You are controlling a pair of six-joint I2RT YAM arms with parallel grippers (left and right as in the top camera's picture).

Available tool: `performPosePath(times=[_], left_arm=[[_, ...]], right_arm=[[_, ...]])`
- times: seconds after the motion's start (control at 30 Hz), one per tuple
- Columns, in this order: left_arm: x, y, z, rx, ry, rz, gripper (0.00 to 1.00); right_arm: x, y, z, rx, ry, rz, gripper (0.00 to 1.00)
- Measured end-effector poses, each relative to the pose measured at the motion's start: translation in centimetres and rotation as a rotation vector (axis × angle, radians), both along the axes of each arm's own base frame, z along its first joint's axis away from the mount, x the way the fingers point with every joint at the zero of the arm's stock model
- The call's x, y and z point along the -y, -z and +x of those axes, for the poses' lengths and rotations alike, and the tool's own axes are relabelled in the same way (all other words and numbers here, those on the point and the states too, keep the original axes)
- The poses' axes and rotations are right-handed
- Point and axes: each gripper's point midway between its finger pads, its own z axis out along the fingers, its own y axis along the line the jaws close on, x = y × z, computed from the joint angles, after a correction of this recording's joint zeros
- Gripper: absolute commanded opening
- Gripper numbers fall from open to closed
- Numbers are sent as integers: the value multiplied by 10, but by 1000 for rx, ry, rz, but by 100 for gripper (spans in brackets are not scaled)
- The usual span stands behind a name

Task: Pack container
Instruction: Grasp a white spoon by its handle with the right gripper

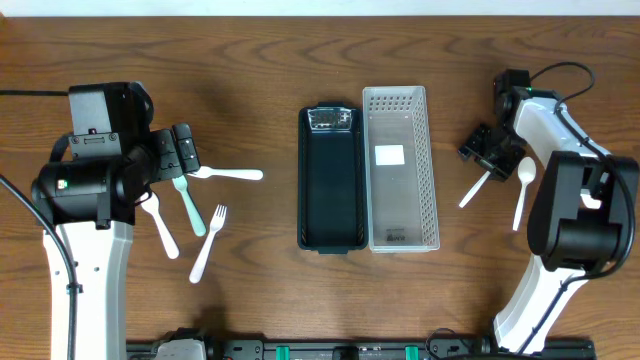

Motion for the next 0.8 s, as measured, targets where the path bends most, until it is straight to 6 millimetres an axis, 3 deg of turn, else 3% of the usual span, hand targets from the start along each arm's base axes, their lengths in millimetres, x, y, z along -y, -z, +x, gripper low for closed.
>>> performPosePath(times=[0.1,0.4,0.57,0.8], left_arm=[[0,0,0,0,0,0,98],[0,0,0,0,0,0,98],[0,0,0,0,0,0,98],[0,0,0,0,0,0,98]], right_arm=[[2,0,-3,10,-3,-16,38],[5,1,-10,10,4,-27,10],[5,1,-11,5,3,-30,1],[5,0,-12,0,3,-30,1]])
